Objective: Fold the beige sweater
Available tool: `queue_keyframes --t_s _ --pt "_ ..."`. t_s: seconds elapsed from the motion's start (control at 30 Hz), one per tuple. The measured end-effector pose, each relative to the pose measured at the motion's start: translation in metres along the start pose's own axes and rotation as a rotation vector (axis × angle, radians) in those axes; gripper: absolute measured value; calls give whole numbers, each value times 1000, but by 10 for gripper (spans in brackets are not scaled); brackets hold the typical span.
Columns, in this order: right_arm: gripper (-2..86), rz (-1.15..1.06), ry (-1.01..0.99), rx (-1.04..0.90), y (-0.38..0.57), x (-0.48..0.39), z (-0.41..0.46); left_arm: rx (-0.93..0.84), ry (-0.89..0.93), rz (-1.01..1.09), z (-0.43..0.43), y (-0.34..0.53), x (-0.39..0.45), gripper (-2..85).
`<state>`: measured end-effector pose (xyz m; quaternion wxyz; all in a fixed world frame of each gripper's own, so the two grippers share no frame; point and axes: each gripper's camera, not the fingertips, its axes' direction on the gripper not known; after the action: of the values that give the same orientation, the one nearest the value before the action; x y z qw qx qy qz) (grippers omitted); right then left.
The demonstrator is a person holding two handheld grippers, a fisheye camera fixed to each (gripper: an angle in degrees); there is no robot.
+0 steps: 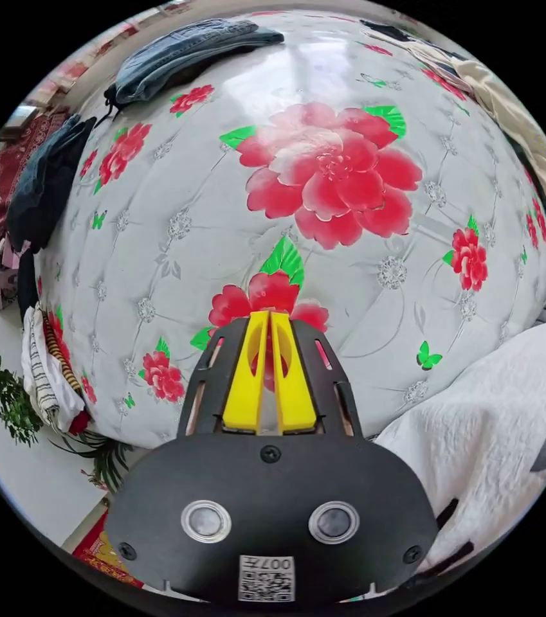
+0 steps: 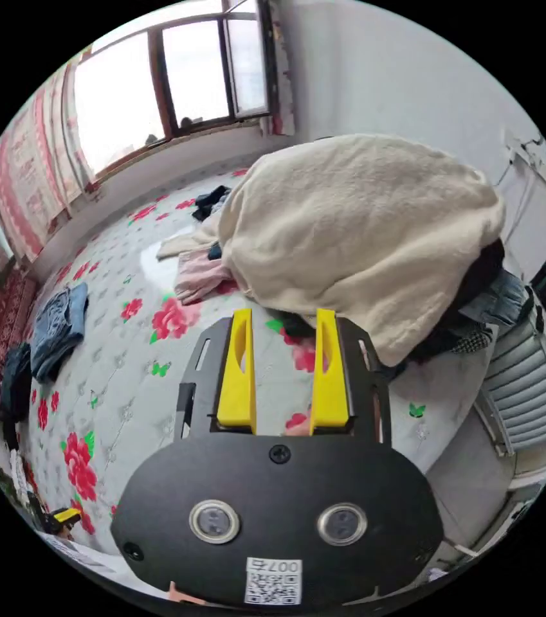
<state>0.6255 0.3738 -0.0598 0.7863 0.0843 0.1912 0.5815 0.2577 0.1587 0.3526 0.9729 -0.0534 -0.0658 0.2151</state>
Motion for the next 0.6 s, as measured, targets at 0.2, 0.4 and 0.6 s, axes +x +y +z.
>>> queue_keyframes --t_s 0.2,0.4,0.6 --pt "105 185 -12 -51 -53 112 5 -7 -121 27 0 -2 13 -10" --pt "23 84 -382 -115 -41 102 13 162 204 -182 -25 29 -3 -9" --pt "4 -224 -834 -261 93 -5 -25 321 301 -138 -54 71 14 1"
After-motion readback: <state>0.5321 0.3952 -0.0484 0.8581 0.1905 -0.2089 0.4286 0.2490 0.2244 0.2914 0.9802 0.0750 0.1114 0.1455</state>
